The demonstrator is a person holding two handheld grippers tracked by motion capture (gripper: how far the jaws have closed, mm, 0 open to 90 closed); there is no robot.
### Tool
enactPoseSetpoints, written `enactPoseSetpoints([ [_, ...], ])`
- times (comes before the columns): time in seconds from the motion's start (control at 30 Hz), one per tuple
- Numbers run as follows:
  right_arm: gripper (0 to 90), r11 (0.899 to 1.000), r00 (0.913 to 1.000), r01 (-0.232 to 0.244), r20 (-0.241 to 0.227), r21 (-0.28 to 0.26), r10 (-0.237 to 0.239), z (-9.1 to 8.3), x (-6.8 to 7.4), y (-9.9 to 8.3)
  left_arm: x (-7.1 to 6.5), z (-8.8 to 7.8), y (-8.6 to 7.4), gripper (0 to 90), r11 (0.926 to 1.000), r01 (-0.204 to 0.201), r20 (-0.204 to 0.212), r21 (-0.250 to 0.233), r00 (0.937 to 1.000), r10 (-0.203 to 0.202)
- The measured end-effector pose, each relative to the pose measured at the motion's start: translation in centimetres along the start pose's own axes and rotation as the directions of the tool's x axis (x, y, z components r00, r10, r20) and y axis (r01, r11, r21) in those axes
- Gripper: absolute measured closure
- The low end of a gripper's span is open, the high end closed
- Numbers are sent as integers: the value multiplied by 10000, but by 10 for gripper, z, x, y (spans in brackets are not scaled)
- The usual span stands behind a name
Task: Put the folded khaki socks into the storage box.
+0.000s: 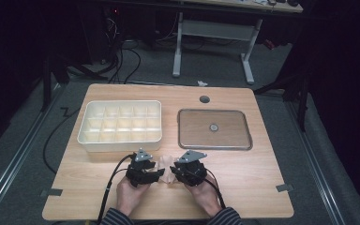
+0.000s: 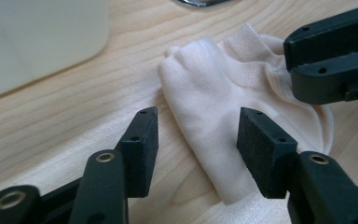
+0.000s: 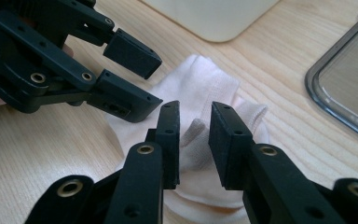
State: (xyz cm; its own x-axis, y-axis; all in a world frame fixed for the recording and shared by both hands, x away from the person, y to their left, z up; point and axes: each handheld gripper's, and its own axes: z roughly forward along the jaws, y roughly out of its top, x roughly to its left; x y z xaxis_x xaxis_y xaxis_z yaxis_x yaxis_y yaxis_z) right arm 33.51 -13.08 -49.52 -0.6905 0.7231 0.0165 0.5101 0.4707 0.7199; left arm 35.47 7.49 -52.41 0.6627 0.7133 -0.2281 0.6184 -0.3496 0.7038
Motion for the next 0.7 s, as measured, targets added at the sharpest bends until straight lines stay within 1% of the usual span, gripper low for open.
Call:
enactPoseSetpoints([
  [0.1,721,9999,10000,-67,-19,149,67,2,0,-2,-3,3,-2,493,9998,-154,-63,85,9999,154],
  [0.27,722,9994,9999,-136,8,324,136,7,-2,-5,-6,4,-2,495,9996,-288,-120,82,9995,289],
  [0.33,788,9991,10000,-73,-7,408,73,8,-2,-7,-7,4,-2,494,9994,-347,-159,82,9993,349],
  [0.37,788,9991,10000,-73,-7,408,73,8,-2,-7,-7,4,-2,494,9992,-396,-204,80,9990,398],
  [0.43,866,9991,9999,-3,-121,435,8,8,-2,-7,-9,4,-3,494,9987,-514,-317,14,9982,514],
  [0.5,898,9991,9998,144,-126,397,-139,6,-1,-8,-10,4,-4,494,9983,-586,-395,-7,9975,585],
  [0.63,899,9997,9999,171,26,182,-171,1,-2,-10,-13,5,-5,496,9979,-647,-615,-27,9960,644],
  [0.7,899,10000,9999,53,108,80,-54,-3,-5,-12,-14,5,-5,496,9979,-654,-666,-25,9957,651],
])
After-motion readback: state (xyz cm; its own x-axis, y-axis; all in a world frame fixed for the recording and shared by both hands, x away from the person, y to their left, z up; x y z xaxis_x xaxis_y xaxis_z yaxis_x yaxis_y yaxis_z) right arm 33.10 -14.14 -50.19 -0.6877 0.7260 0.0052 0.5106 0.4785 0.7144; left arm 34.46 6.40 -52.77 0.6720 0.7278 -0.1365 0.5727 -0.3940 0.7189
